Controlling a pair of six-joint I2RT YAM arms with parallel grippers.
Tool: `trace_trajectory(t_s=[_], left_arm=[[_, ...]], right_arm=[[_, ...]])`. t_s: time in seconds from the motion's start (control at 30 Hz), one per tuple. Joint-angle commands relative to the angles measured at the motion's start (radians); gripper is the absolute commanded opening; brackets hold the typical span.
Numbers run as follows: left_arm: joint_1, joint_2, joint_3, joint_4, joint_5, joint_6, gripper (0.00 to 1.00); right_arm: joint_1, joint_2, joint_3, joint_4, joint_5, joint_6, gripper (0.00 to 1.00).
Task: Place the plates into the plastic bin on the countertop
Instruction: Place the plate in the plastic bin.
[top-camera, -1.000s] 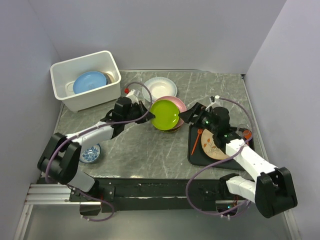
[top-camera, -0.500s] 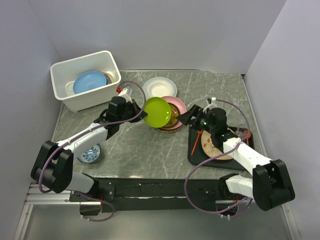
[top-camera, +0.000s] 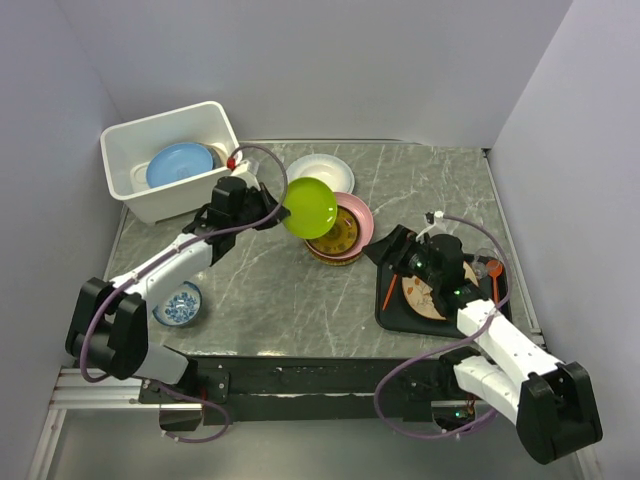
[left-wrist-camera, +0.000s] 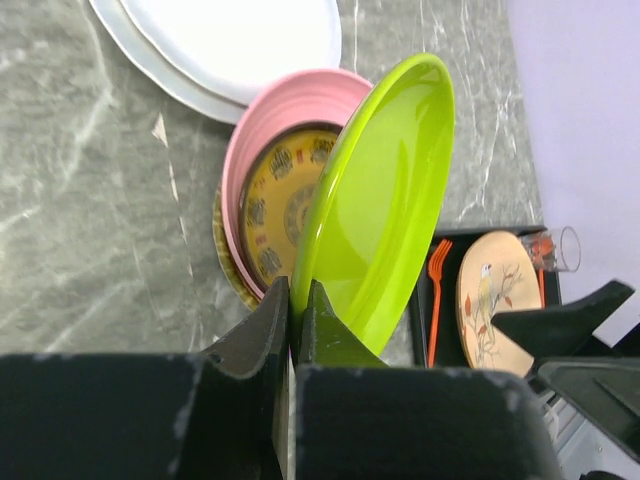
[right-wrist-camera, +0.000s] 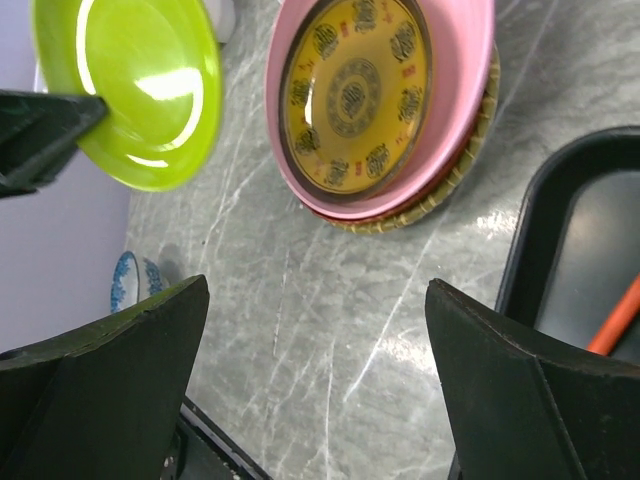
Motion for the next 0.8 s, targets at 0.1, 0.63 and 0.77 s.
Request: trace_trajectory(t_s=[0.1,0.63,0.77], left_arm=[[0.077,-0.036,0.082,-0.028,0.029,0.016,0.01],[0.356,-0.051,0.321,-0.179,-0.006,-0.007,0.01],[0.387,-0.001,0.372,-0.192,-0.012,-0.013,0.01]], right_arm=[[0.004,0.030,0.022,0.033,-0.002,-0.019,0.96],[0.062,0.419,0.224,0.162,-0.136,-0.020,0.96],[0.079,0.435,0.231,0.153,-0.134,-0.020,0.96]])
